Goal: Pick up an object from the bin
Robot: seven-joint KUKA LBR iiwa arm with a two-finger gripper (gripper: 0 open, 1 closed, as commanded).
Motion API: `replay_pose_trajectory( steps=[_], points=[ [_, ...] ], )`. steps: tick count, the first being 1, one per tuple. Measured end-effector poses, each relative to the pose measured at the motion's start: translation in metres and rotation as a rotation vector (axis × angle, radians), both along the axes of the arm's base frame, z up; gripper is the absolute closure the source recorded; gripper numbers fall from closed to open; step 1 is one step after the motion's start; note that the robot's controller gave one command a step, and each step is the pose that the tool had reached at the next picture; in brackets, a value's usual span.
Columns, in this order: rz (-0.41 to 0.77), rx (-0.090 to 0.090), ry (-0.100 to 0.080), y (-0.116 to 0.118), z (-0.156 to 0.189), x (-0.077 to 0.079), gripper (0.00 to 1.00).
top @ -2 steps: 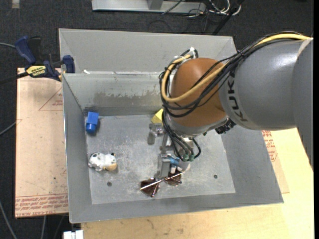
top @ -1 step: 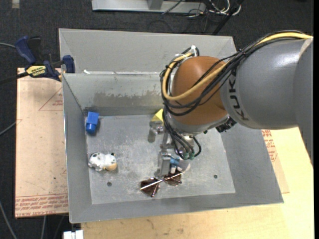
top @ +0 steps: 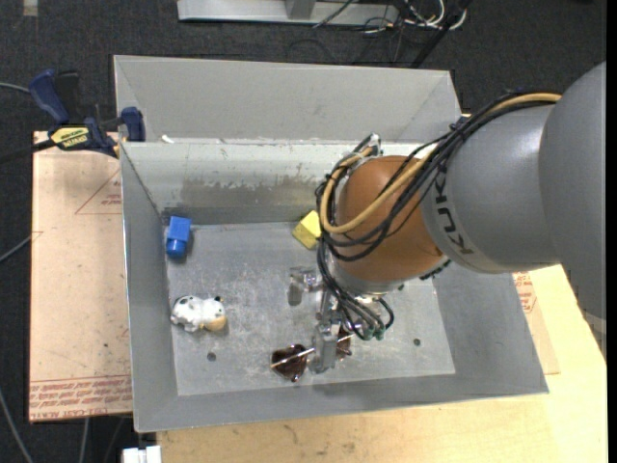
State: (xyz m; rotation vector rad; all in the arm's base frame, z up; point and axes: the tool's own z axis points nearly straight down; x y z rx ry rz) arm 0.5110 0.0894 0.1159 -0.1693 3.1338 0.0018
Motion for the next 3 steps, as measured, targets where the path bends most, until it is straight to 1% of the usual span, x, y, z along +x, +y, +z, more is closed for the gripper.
replay_pose_trajectory(
  steps=[1, 2, 3],
  points=[
    [0.096, -0.001, 0.009, -0.017, -0.014, -0.019, 0.0],
    [0.048, 0.0, 0.002, -0.02, -0.003, -0.02, 0.0],
    [0.306, 0.0, -0.003, -0.025, -0.032, -0.016, 0.0]
  ],
)
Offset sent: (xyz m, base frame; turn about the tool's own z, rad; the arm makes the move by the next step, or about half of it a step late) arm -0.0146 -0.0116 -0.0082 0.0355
